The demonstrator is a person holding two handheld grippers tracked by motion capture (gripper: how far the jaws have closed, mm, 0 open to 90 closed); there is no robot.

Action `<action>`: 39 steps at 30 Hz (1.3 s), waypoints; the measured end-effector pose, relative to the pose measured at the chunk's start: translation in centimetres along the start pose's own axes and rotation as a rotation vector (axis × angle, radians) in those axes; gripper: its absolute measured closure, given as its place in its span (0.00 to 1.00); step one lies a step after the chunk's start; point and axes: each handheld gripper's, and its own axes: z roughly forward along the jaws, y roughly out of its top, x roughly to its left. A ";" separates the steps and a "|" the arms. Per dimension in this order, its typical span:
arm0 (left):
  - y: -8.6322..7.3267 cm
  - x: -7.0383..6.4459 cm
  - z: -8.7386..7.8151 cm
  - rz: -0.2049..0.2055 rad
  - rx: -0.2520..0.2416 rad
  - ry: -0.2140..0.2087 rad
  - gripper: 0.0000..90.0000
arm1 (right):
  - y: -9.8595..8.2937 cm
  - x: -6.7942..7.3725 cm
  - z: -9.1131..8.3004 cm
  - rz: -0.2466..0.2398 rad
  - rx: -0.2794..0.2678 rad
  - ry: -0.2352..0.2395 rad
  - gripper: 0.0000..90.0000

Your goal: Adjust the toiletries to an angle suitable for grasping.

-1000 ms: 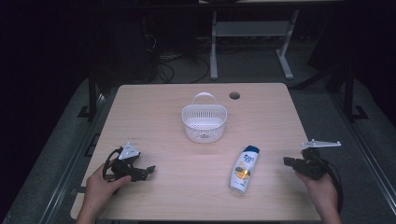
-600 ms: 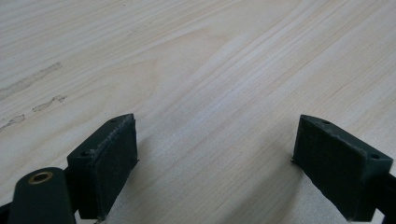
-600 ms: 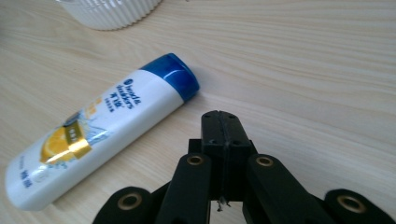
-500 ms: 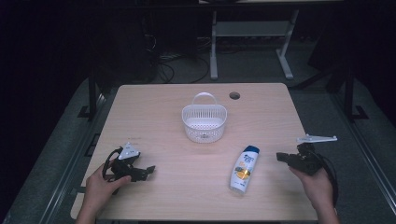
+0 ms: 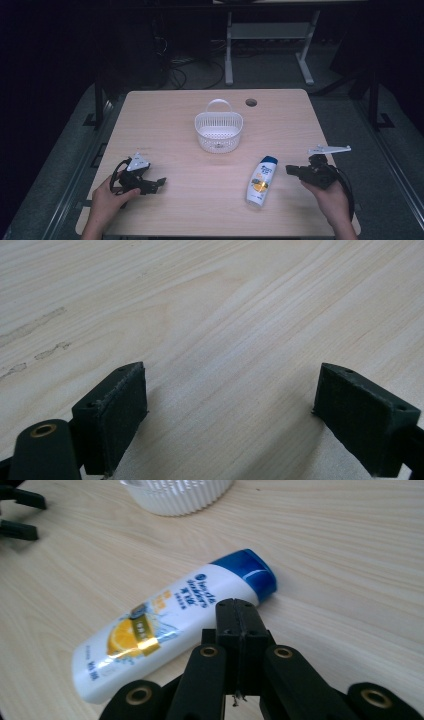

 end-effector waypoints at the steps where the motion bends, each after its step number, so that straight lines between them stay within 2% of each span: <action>1: 0.0 0.0 0.0 0.000 0.000 0.000 0.15 | 0.1 0.4 0.0 -0.006 -0.005 0.015 1.00; 6: 0.0 0.0 0.0 0.001 0.000 0.001 0.15 | 0.2 1.2 0.3 -0.020 0.002 0.035 1.00; 7: 0.0 0.0 0.0 0.001 0.000 0.001 0.15 | 0.3 1.6 0.6 -0.037 0.005 0.041 1.00; 16: 0.0 0.0 0.0 0.002 0.001 0.000 0.15 | 0.5 3.2 2.1 -0.075 0.027 0.057 1.00; 25: 0.0 0.0 0.0 0.004 0.003 0.000 0.15 | 0.7 5.3 3.7 -0.127 0.049 0.085 1.00; 39: 0.0 0.0 0.0 0.004 0.003 0.000 0.15 | 0.6 7.1 5.5 -0.176 0.080 0.114 1.00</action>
